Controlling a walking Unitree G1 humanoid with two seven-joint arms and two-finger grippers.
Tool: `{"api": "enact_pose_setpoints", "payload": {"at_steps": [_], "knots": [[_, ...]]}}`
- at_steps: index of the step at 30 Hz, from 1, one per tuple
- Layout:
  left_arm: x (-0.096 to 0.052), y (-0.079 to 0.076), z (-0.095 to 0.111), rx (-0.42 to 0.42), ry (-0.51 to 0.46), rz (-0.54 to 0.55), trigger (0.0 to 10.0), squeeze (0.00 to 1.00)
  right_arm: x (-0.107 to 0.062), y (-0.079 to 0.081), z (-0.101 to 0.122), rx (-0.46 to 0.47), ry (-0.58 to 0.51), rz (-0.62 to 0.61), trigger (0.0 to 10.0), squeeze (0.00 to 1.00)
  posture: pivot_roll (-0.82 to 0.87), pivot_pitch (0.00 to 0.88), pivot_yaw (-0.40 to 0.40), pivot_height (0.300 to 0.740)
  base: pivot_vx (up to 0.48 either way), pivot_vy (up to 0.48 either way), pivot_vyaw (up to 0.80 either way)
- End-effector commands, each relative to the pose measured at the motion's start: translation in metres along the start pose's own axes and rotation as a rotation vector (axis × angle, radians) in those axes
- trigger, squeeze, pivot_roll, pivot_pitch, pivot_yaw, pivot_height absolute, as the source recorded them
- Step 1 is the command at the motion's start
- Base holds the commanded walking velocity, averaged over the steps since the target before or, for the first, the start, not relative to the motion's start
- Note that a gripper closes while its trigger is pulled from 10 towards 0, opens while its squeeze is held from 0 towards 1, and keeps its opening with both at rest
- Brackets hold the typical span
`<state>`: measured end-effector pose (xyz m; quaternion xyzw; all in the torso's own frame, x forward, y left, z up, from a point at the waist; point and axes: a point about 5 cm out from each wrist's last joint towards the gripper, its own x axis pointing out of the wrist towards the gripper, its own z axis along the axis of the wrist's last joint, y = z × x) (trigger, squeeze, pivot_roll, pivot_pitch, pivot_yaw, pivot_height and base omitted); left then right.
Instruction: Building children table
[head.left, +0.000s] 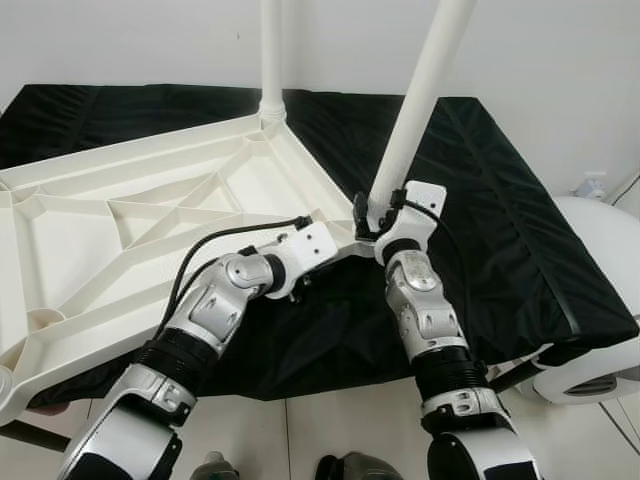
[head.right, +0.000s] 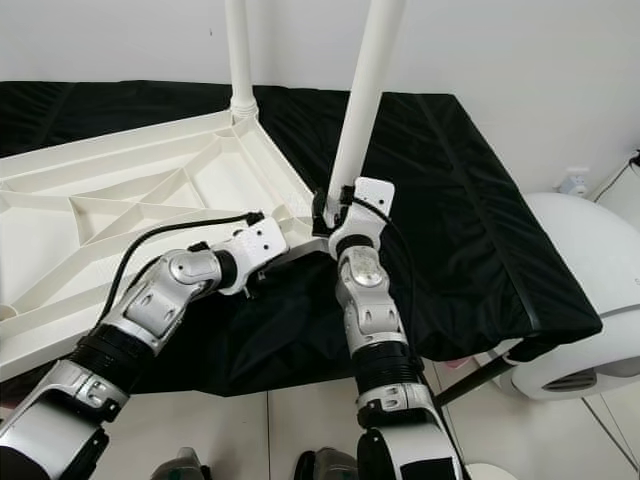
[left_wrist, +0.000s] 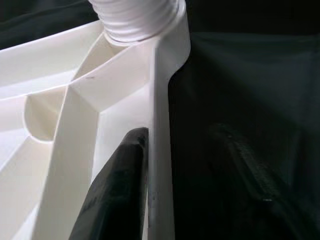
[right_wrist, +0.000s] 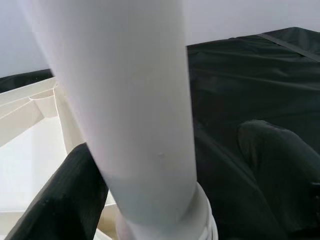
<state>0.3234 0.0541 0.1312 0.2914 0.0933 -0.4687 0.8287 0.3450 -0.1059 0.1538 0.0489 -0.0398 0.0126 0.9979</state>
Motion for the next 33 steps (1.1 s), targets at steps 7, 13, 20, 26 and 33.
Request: {"api": "enact_pose_setpoints", "payload": {"at_steps": [7,13,20,26,33], "knots": [[0.012,-0.008,-0.001,-0.018,0.039,-0.059,10.0,0.0,0.002,-0.005,0.004,-0.006,-0.004,-0.009,10.0,0.0,0.01,0.026,-0.055,0.74,0.0,0.0,0.0],[0.013,-0.008,-0.003,-0.053,0.054,-0.064,0.0,0.0,0.002,-0.006,0.004,-0.006,-0.01,-0.011,10.0,0.0,0.01,0.025,-0.051,0.74,0.0,0.0,0.0],[0.013,-0.009,-0.006,-0.053,0.071,-0.069,0.0,0.0,0.002,-0.007,0.005,-0.008,-0.01,-0.013,10.0,0.0,0.01,0.024,-0.051,0.74,0.0,0.0,0.0],[0.013,-0.013,-0.011,-0.038,0.093,-0.095,0.0,0.0,0.003,-0.007,0.005,-0.013,-0.014,-0.006,10.0,0.0,0.01,0.019,-0.054,0.74,0.0,0.0,0.0],[0.01,-0.019,-0.023,-0.034,0.146,-0.126,10.0,0.0,0.003,-0.008,0.005,-0.029,-0.021,0.044,10.0,0.0,0.01,0.009,-0.063,0.74,0.0,0.0,0.0]]}}
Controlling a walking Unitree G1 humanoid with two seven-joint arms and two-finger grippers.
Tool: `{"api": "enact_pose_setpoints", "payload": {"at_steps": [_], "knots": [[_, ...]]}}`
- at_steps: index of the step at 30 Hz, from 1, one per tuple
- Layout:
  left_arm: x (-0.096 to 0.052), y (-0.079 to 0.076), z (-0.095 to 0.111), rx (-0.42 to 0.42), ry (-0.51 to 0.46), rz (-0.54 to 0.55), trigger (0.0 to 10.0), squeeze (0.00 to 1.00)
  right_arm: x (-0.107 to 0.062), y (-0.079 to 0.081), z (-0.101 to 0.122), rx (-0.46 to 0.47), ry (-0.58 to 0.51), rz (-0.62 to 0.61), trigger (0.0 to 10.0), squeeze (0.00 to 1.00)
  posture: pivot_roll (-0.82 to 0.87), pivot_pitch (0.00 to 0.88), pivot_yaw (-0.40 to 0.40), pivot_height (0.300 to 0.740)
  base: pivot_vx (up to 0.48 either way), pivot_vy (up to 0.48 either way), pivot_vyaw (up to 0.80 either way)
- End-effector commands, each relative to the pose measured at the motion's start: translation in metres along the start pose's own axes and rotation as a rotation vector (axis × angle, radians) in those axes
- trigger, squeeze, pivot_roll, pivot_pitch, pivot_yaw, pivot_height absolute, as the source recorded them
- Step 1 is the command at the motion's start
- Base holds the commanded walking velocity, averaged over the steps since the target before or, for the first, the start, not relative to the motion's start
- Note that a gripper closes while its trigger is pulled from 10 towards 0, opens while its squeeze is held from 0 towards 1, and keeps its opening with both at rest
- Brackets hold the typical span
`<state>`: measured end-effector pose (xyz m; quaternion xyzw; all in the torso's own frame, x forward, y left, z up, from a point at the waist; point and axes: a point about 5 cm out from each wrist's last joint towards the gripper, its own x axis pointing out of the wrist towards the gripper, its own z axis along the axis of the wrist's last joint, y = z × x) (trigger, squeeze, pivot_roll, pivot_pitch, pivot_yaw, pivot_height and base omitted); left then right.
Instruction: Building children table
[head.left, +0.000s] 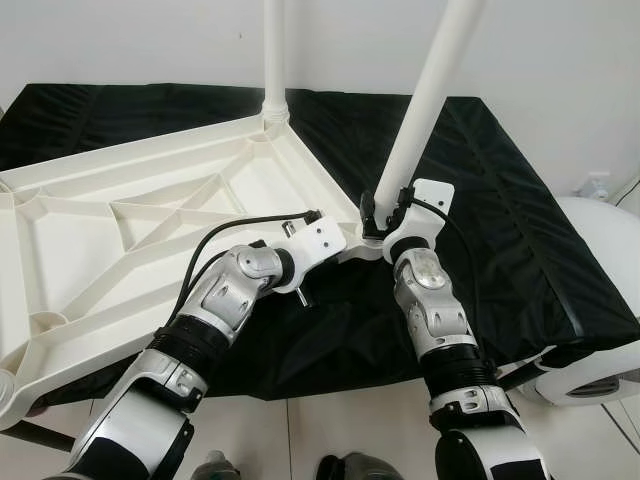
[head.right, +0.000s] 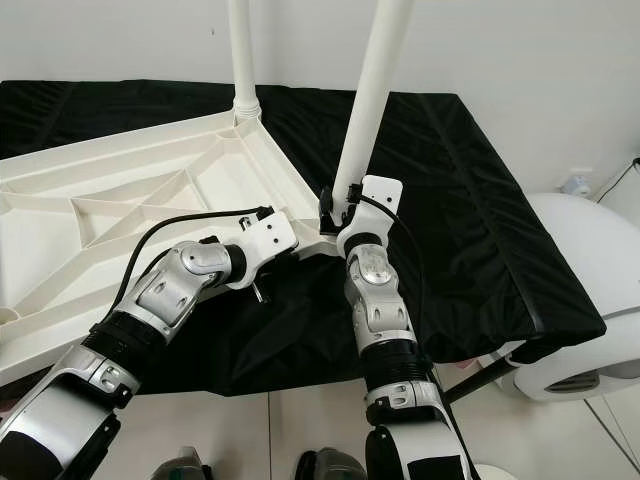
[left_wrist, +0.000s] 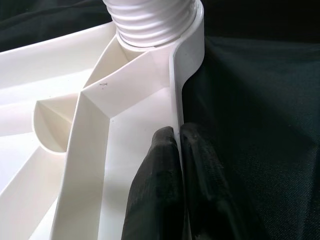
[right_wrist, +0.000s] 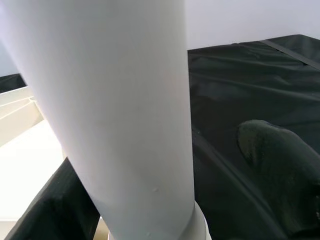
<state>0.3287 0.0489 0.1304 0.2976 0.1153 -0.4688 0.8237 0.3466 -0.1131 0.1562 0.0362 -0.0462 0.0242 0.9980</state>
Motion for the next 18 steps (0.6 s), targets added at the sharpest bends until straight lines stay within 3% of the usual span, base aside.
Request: {"api": "enact_pose_setpoints", "payload": {"at_steps": [1,4,10,12,17,18], "knots": [[0.004,-0.021,-0.024,-0.025,0.103,-0.109,10.0,0.0,0.001,-0.001,0.002,-0.004,-0.01,0.019,10.0,0.0,0.01,0.009,-0.063,0.74,0.0,0.0,0.0],[0.004,-0.021,-0.025,-0.023,0.103,-0.112,10.0,0.0,0.001,-0.001,0.002,-0.002,-0.013,0.04,10.0,0.0,0.02,0.008,-0.065,0.74,0.0,0.0,0.0],[0.001,-0.021,-0.025,-0.021,0.097,-0.102,10.0,0.0,-0.001,-0.001,0.0,-0.023,0.0,0.226,10.0,0.0,0.03,0.0,-0.071,0.74,0.0,0.0,0.0],[0.001,-0.02,-0.022,-0.018,0.089,-0.098,10.0,0.0,0.0,-0.008,-0.001,-0.068,0.003,0.284,10.0,0.0,0.03,0.0,-0.072,0.74,0.0,0.0,0.0],[0.001,-0.02,-0.022,-0.016,0.087,-0.097,10.0,0.0,0.0,-0.012,-0.001,-0.079,0.005,0.299,10.0,0.0,0.03,0.0,-0.073,0.74,0.0,0.0,0.0],[0.001,-0.021,-0.02,-0.012,0.079,-0.097,10.0,0.0,0.004,-0.023,0.0,-0.105,0.007,0.36,10.0,0.0,0.03,0.0,-0.075,0.74,0.0,0.0,0.0]]}}
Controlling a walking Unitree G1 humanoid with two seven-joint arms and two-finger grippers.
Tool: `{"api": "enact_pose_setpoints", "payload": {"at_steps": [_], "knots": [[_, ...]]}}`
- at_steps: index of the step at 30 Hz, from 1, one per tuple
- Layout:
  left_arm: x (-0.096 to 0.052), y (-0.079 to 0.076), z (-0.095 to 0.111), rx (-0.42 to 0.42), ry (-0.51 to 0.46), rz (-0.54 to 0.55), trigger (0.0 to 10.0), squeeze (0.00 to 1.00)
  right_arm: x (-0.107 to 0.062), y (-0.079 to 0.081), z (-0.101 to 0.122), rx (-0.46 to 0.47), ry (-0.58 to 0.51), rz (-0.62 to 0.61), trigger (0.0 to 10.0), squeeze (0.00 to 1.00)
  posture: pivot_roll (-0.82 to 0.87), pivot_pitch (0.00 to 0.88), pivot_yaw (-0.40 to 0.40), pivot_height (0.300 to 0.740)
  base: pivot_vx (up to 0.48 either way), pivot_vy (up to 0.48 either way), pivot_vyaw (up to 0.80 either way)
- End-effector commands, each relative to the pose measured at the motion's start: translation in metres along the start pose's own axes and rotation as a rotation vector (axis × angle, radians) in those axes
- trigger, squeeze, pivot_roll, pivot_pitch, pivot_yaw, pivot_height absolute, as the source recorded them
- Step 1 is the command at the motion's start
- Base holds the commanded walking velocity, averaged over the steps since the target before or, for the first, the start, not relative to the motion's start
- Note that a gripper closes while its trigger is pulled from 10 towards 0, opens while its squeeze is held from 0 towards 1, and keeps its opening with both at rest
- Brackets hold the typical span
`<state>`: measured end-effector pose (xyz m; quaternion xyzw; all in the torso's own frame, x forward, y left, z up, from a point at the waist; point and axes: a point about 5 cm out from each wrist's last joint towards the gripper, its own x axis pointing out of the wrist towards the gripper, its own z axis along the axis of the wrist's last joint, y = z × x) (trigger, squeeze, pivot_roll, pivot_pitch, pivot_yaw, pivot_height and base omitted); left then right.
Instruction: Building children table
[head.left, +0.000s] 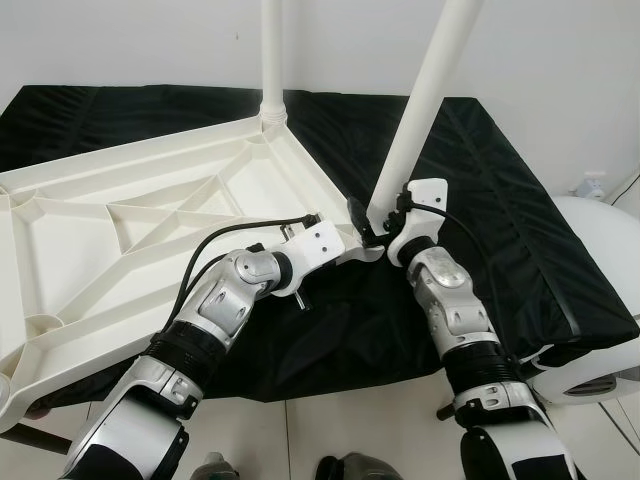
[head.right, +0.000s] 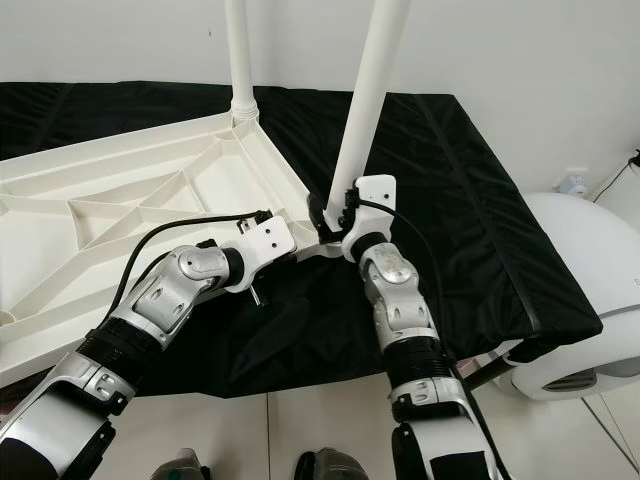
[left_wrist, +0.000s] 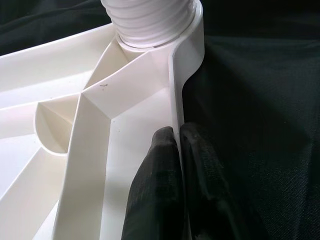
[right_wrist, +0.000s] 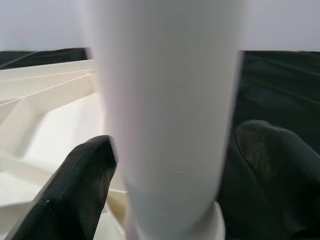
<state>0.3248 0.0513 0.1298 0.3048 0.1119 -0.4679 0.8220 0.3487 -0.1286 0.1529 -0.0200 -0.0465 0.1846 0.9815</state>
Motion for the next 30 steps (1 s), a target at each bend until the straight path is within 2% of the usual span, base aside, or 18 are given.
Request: {"api": "enact_pose_setpoints", "payload": {"at_steps": [1,4,7,9,15,16,18,19,20,21,25,27,28,29,30], "knots": [[0.004,-0.018,-0.018,-0.027,0.077,-0.101,10.0,0.0,0.0,-0.008,0.002,-0.009,-0.006,0.032,10.0,0.0,0.03,0.0,-0.075,0.74,0.0,0.0,0.0],[0.004,-0.018,-0.017,-0.026,0.074,-0.102,10.0,0.0,0.0,-0.014,0.002,-0.028,-0.003,0.061,10.0,0.0,0.03,0.0,-0.076,0.74,0.0,0.0,0.0],[0.004,-0.018,-0.015,-0.021,0.066,-0.101,10.0,0.0,-0.003,-0.033,0.004,-0.061,0.017,0.127,10.0,0.0,0.04,0.0,-0.08,0.74,0.0,0.0,0.0],[0.004,-0.017,-0.015,-0.019,0.065,-0.1,10.0,0.0,-0.004,-0.037,0.004,-0.075,0.027,0.164,10.0,0.0,0.04,0.0,-0.079,0.74,0.0,0.0,0.0],[0.004,-0.017,-0.014,-0.017,0.065,-0.099,10.0,0.0,-0.005,-0.039,0.003,-0.084,0.042,0.197,10.0,0.0,0.04,0.0,-0.079,0.74,0.0,0.0,0.0],[0.003,-0.016,-0.013,-0.015,0.063,-0.097,10.0,0.0,-0.009,-0.041,0.0,-0.084,0.066,0.264,10.0,0.0,0.04,0.003,-0.08,0.74,0.0,0.0,0.0],[0.003,-0.016,-0.013,-0.015,0.063,-0.097,10.0,0.0,-0.009,-0.041,0.0,-0.084,0.066,0.264,10.0,0.0,0.04,0.003,-0.08,0.74,0.0,0.0,0.0],[0.003,-0.015,-0.013,-0.014,0.062,-0.092,10.0,0.0,-0.012,-0.041,-0.003,-0.081,0.09,0.331,10.0,0.0,0.04,0.004,-0.08,0.74,0.0,0.0,0.0],[0.003,-0.015,-0.013,-0.014,0.062,-0.092,10.0,0.0,-0.012,-0.041,-0.003,-0.081,0.09,0.331,10.0,0.0,0.04,0.004,-0.08,0.74,0.0,0.0,0.0],[0.003,-0.014,-0.012,-0.013,0.062,-0.089,10.0,0.0,-0.014,-0.042,-0.005,-0.082,0.108,0.383,10.0,0.0,0.05,0.004,-0.08,0.74,0.0,0.0,0.0],[0.002,-0.012,-0.012,-0.013,0.061,-0.084,10.0,0.0,-0.016,-0.044,-0.008,-0.089,0.123,0.427,10.0,0.0,0.05,0.006,-0.077,0.74,0.0,0.0,0.0],[0.001,-0.012,-0.012,-0.012,0.061,-0.083,10.0,0.0,-0.016,-0.045,-0.009,-0.094,0.126,0.429,9.6,0.0,0.05,0.006,-0.077,0.74,0.0,0.0,0.0],[0.001,-0.011,-0.012,-0.012,0.062,-0.082,10.0,0.0,-0.016,-0.047,-0.009,-0.095,0.128,0.439,7.0,0.0,0.05,0.006,-0.077,0.74,0.0,0.0,0.0],[0.001,-0.011,-0.012,-0.012,0.062,-0.082,10.0,0.0,-0.016,-0.047,-0.009,-0.095,0.128,0.439,7.0,0.0,0.05,0.006,-0.077,0.74,0.0,0.0,0.0],[0.001,-0.011,-0.012,-0.011,0.063,-0.082,10.0,0.0,-0.016,-0.049,-0.009,-0.086,0.126,0.436,0.0,0.0,0.05,0.008,-0.075,0.74,0.0,0.0,0.0]]}}
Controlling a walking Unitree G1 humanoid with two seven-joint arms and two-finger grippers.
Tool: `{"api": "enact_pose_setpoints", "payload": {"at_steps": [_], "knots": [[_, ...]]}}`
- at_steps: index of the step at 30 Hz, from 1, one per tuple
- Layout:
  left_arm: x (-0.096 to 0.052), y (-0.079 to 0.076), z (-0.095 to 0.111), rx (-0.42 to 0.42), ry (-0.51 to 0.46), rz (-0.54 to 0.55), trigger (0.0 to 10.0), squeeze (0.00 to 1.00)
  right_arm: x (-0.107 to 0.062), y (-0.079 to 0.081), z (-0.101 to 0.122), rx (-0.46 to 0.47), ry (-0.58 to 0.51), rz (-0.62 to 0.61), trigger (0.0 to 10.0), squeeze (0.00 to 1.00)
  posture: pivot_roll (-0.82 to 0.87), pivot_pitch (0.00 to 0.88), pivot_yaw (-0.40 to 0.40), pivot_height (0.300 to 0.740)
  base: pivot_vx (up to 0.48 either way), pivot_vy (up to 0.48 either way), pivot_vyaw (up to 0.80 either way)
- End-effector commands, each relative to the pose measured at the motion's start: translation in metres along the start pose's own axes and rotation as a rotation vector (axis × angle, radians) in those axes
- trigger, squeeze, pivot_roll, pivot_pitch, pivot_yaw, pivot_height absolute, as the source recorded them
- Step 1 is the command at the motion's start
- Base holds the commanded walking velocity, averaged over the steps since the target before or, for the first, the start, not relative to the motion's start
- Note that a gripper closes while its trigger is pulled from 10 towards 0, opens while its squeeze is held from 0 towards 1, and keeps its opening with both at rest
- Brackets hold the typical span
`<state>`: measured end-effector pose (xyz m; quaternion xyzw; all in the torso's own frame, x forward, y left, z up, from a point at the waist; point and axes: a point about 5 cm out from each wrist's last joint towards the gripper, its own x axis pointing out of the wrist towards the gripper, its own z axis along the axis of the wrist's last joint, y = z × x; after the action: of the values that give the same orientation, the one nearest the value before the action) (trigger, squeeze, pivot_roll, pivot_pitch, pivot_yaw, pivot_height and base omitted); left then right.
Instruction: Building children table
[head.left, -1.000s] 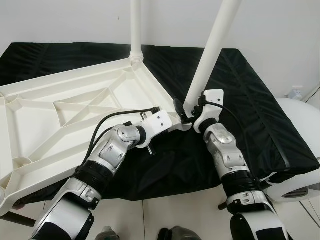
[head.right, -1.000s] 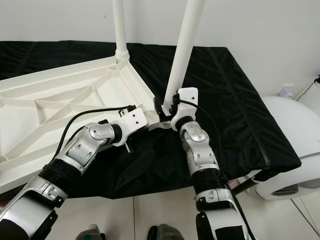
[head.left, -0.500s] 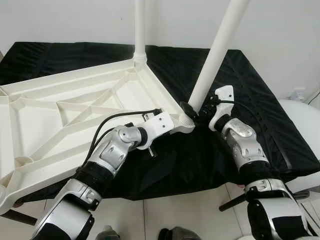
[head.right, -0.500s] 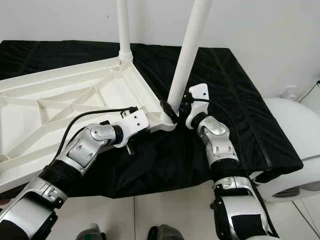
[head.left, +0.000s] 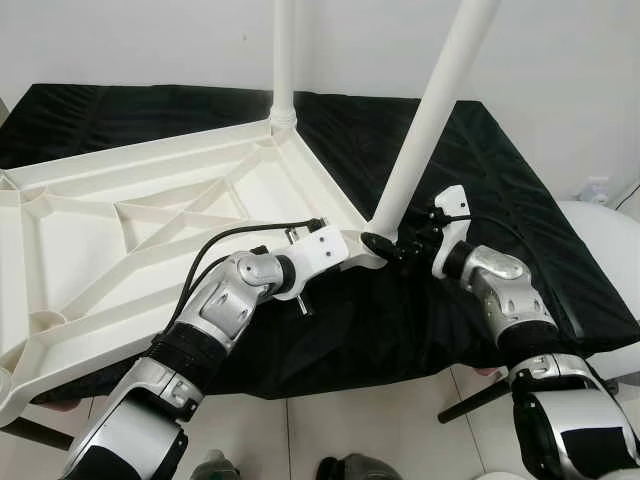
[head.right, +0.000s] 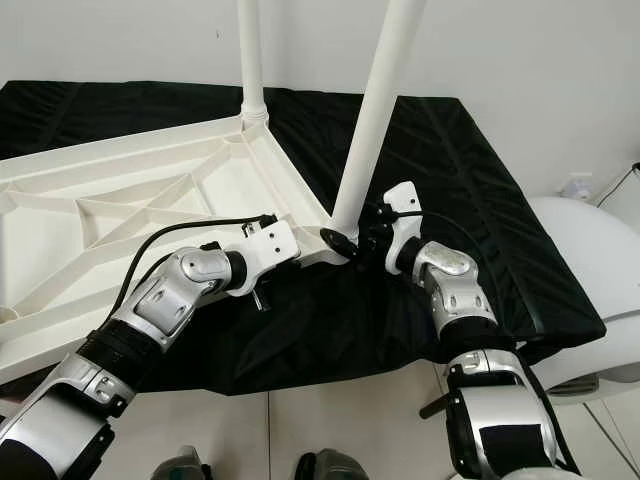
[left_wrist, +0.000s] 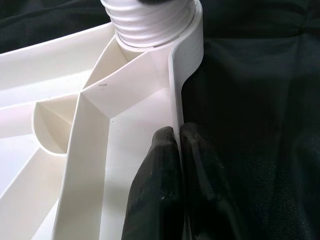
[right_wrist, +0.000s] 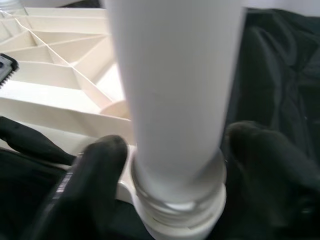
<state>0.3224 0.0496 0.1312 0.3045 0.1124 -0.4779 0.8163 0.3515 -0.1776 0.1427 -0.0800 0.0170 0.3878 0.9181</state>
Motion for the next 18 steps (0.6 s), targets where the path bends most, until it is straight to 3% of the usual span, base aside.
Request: {"api": "enact_pose_setpoints", "payload": {"at_steps": [1,11,12,13,14,15,18], "knots": [[0.0017,-0.009,-0.0142,-0.016,0.067,-0.06,10.0,0.0,-0.001,-0.0026,0.002,-0.009,-0.006,0.001,0.0,0.0,0.05,0.008,-0.075,0.74,0.0,0.0,0.0],[0.0021,-0.0088,-0.0133,-0.011,0.065,-0.064,10.0,0.0,-0.0055,-0.0058,0.0007,-0.003,-0.008,0.016,0.0,0.0,0.04,0.009,-0.07,0.74,0.0,0.0,0.0],[0.0026,-0.0092,-0.0125,-0.011,0.062,-0.067,10.0,0.0,-0.0066,-0.0055,-0.0008,0.001,-0.009,0.019,1.5,0.0,0.04,0.011,-0.068,0.74,0.0,0.0,0.0],[0.0026,-0.0092,-0.0125,-0.011,0.062,-0.067,10.0,0.0,-0.0066,-0.0055,-0.0008,0.001,-0.009,0.019,1.5,0.0,0.04,0.011,-0.068,0.74,0.0,0.0,0.0],[0.0027,-0.0094,-0.0123,-0.01,0.062,-0.068,10.0,0.0,-0.0065,-0.005,-0.0018,0.001,-0.008,0.018,9.1,0.0,0.04,0.012,-0.068,0.74,0.0,0.0,0.0],[0.0028,-0.0096,-0.0122,-0.009,0.062,-0.069,10.0,0.0,-0.006,-0.0038,-0.0028,0.006,-0.01,0.02,10.0,0.0,0.04,0.014,-0.069,0.74,0.0,0.0,0.0],[0.0027,-0.0097,-0.0121,-0.009,0.062,-0.07,10.0,0.0,-0.0055,-0.0032,-0.0035,0.009,-0.011,0.024,10.0,0.0,0.04,0.014,-0.069,0.74,0.0,0.0,0.0]]}}
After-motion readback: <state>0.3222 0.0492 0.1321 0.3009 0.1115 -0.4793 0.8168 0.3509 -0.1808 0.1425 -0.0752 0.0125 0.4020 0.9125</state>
